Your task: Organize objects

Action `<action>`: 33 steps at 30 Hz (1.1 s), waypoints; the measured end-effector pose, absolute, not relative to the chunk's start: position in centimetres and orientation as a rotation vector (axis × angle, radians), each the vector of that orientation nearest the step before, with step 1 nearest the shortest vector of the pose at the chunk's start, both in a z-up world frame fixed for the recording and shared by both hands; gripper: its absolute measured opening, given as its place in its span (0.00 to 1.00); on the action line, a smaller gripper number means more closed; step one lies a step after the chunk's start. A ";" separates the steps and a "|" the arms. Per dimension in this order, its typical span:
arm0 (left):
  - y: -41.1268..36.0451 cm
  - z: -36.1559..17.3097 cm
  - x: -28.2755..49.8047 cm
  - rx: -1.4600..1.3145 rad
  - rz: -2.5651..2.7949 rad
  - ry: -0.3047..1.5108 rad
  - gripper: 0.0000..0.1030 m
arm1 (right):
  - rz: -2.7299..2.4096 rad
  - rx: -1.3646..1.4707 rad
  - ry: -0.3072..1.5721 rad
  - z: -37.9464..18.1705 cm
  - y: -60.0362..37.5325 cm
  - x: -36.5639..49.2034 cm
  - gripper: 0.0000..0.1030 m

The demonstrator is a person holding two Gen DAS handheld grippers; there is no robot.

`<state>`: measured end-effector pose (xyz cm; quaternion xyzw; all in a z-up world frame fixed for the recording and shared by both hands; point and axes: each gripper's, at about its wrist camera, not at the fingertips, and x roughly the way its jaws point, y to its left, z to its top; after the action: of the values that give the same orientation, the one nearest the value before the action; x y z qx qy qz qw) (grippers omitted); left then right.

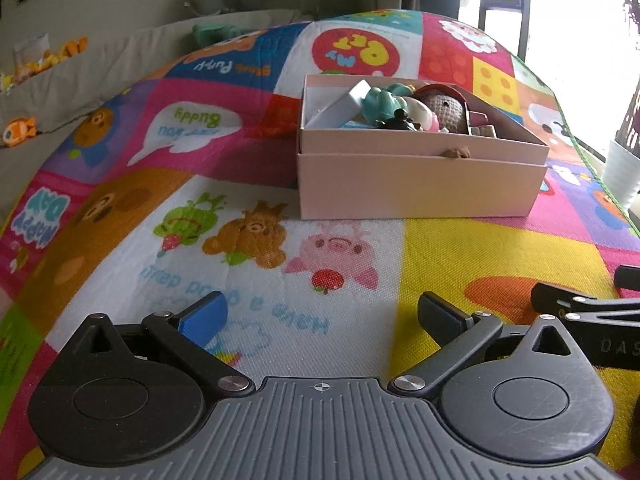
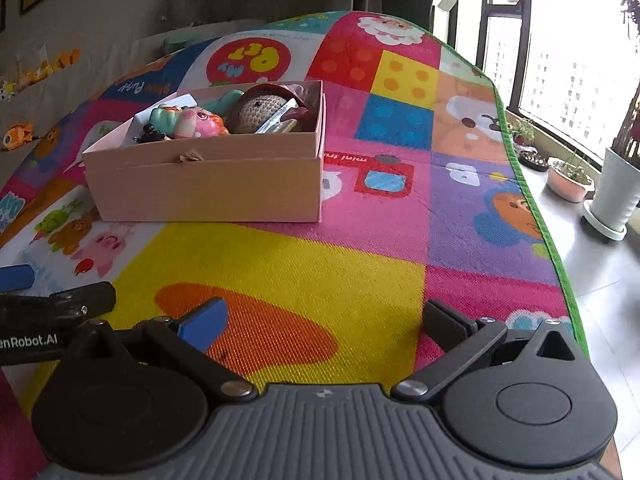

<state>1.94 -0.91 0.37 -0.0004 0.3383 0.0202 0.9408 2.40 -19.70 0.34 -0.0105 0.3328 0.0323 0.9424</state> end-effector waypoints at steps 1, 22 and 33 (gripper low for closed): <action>-0.9 0.4 2.0 -0.001 0.041 0.690 1.00 | 0.065 -0.022 0.679 0.3 -19.7 2.3 1.00; -0.9 0.3 1.8 -0.003 0.041 0.690 1.00 | 0.064 -0.023 0.679 0.3 -19.7 2.3 1.00; -1.0 0.3 1.9 -0.002 0.040 0.690 1.00 | 0.064 -0.023 0.679 0.3 -19.6 2.4 1.00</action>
<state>1.89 -0.98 0.33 -0.0010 0.3380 0.0198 0.9409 2.35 -19.63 0.31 -0.0112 0.3328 0.0313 0.9424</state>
